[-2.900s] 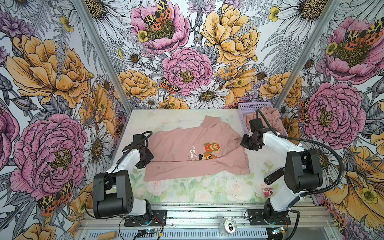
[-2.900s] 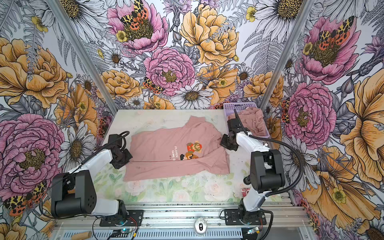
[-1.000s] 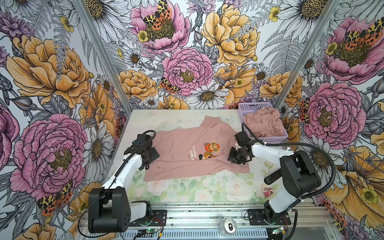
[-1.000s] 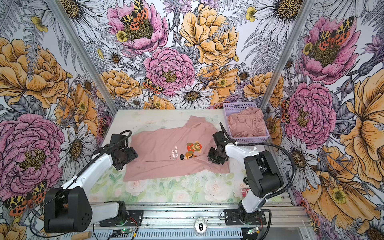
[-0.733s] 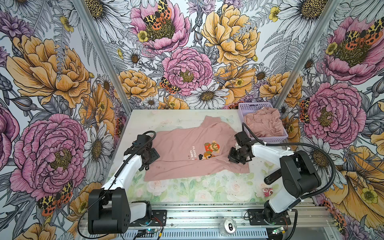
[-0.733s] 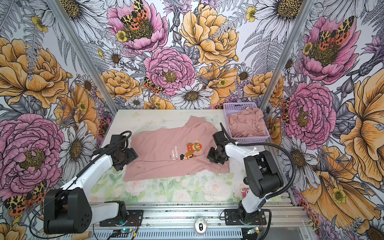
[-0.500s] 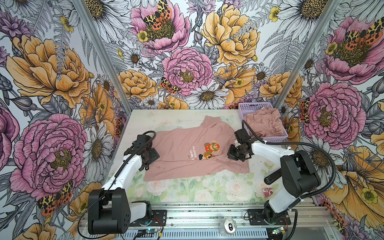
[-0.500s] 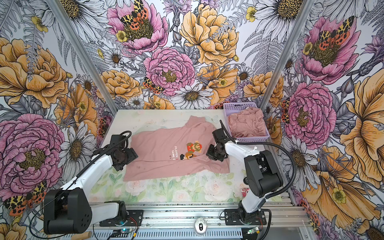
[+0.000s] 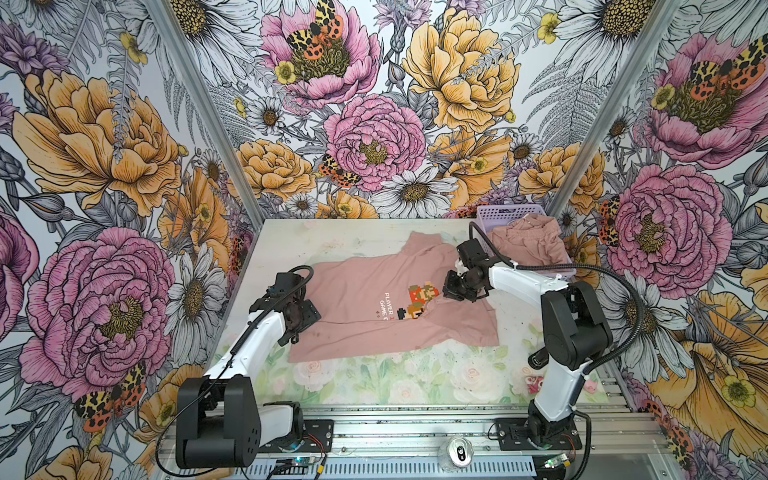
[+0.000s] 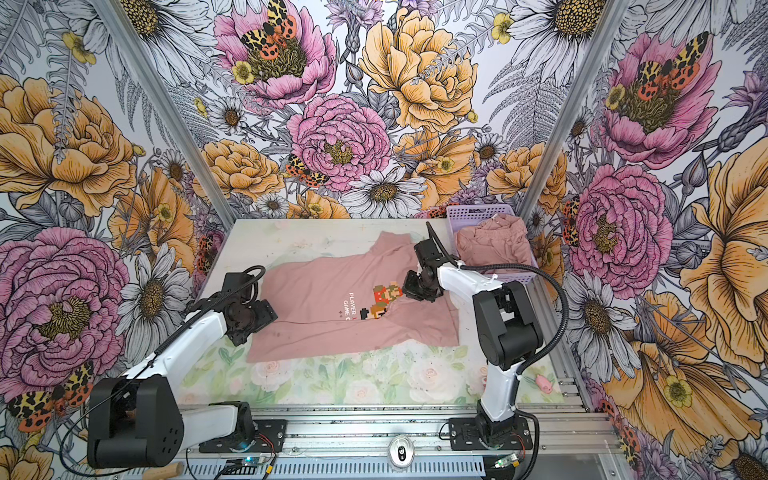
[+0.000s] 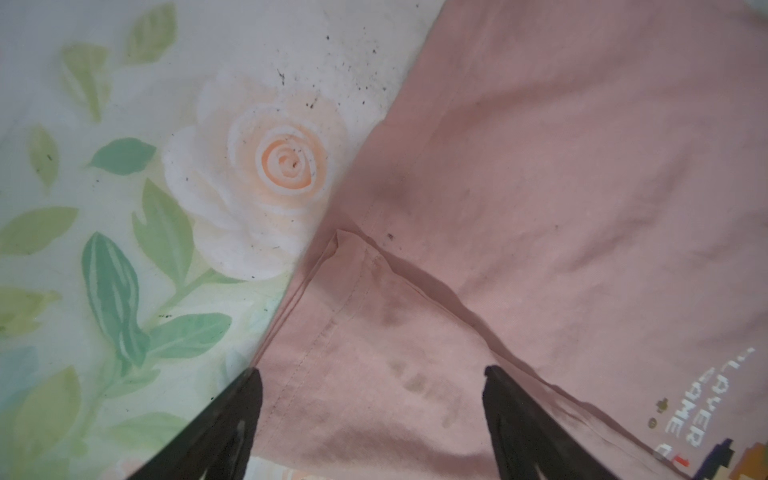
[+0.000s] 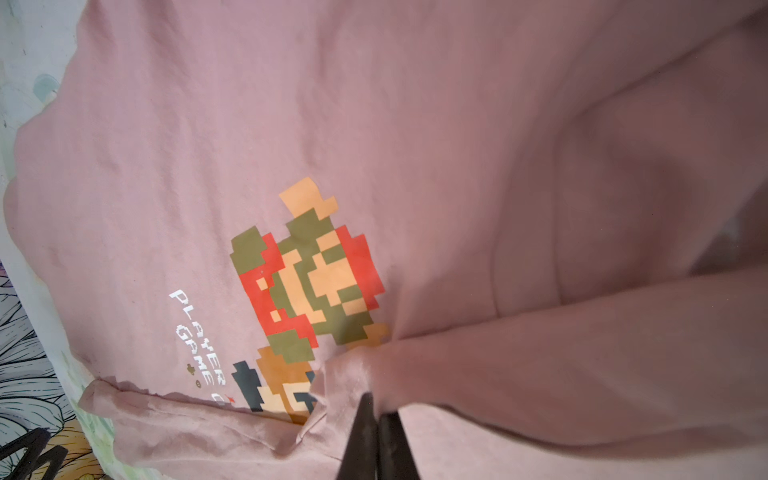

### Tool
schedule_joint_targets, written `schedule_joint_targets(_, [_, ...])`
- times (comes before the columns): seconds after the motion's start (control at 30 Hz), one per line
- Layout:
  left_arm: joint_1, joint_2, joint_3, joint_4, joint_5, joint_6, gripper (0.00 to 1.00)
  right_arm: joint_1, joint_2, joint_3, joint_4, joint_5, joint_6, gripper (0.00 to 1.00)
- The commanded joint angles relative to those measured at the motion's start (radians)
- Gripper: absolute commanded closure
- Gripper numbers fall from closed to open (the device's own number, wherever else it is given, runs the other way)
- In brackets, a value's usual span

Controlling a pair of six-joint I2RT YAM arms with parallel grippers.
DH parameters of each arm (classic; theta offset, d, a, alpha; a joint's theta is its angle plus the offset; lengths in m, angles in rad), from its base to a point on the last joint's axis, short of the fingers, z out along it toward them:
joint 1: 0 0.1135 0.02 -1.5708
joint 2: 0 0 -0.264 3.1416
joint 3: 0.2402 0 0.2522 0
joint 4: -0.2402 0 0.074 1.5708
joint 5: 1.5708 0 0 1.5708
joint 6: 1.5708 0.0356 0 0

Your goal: Fold and stack the mixed laundry pile

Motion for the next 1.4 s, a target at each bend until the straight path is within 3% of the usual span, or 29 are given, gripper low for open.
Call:
schedule_joint_targets(0.0, [-0.008,-0.016,-0.012,0.002,0.018,-0.006,0.15,0.015,0.027,0.058,-0.025,0.024,-0.043,1.00])
schedule_joint_targets(0.27, [-0.013,-0.005,-0.011,0.003,0.024,-0.005,0.15,0.038,0.096,0.148,-0.079,0.053,-0.110,1.00])
schedule_joint_targets(0.33, [-0.018,-0.003,-0.011,0.003,0.027,-0.005,0.15,0.040,0.112,0.181,-0.101,0.061,-0.134,0.94])
schedule_joint_targets(0.5, [-0.048,-0.022,-0.018,-0.014,0.056,-0.018,0.14,0.035,0.067,0.214,-0.155,0.121,-0.189,0.64])
schedule_joint_targets(0.6, [-0.087,-0.039,-0.031,-0.044,0.073,-0.047,0.14,0.019,0.008,0.190,-0.179,0.136,-0.200,0.56])
schedule_joint_targets(0.9, [-0.183,-0.072,-0.121,-0.066,0.109,-0.187,0.14,-0.064,-0.250,-0.139,-0.226,0.065,-0.106,0.60])
schedule_joint_targets(1.13, [-0.164,0.023,-0.093,-0.040,0.105,-0.137,0.14,-0.100,-0.385,-0.344,-0.234,0.069,-0.027,0.63])
schedule_joint_targets(1.37, [-0.144,0.105,-0.105,-0.011,0.118,-0.101,0.14,-0.122,-0.375,-0.388,-0.220,0.150,0.002,0.64])
